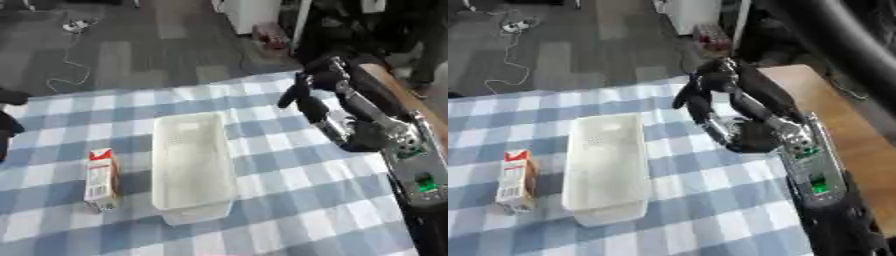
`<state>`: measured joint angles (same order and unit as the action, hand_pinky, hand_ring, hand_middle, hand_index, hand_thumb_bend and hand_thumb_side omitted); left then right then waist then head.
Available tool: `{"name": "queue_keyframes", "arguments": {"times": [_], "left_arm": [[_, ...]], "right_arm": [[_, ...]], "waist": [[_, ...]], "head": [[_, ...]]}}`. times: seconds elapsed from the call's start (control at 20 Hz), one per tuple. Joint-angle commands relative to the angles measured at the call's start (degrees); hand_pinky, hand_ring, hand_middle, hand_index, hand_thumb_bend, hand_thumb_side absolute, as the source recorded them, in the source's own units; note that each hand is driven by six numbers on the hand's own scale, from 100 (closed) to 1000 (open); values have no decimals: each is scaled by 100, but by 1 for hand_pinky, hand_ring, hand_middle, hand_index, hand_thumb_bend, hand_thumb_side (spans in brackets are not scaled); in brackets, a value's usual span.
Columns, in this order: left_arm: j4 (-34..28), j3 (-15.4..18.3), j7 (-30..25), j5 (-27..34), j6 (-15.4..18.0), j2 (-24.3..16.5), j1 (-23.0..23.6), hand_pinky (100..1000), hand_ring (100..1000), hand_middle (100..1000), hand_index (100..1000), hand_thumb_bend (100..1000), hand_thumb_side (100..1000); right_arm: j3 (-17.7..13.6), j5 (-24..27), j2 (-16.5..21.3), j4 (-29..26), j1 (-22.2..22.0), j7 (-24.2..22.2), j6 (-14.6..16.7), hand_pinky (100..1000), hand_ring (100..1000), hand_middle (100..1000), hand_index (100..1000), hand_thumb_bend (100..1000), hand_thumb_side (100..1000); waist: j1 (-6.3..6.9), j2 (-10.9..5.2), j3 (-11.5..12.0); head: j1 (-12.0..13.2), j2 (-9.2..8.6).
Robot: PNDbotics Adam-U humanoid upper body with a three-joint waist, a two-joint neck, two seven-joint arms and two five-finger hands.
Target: Pick up objects on the table and place them in the box.
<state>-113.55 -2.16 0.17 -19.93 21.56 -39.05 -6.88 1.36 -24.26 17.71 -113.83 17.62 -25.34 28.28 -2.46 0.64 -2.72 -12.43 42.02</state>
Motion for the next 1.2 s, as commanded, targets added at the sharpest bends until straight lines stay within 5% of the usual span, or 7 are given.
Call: {"name": "queue_keyframes", "arguments": {"times": [0.05,0.5,0.9,1.2], "left_arm": [[-105,0,-320,-480,464,-701,18,551,589,753,820,100,887],[-105,-622,-415,-1991,1597,-2035,-4,677,715,807,818,100,894],[-105,-952,-354,-3217,2054,-2718,-60,786,829,871,841,198,783],[-105,-1093,262,-4648,2322,-3115,-131,849,897,920,866,289,753]], "right_arm": [[-31,23,92,-76,35,-28,10,327,320,352,624,100,1000],[14,63,132,-76,44,-96,24,327,322,353,627,100,1000],[32,92,140,-76,65,-141,35,327,322,353,630,100,1000],[49,109,152,-76,69,-167,39,326,323,353,631,100,1000]], "waist": [[47,-60,-16],[106,-68,-62],[134,-57,-112],[150,-57,-137]], "head": [[-35,-13],[14,-41],[67,-77],[127,-66]]}}
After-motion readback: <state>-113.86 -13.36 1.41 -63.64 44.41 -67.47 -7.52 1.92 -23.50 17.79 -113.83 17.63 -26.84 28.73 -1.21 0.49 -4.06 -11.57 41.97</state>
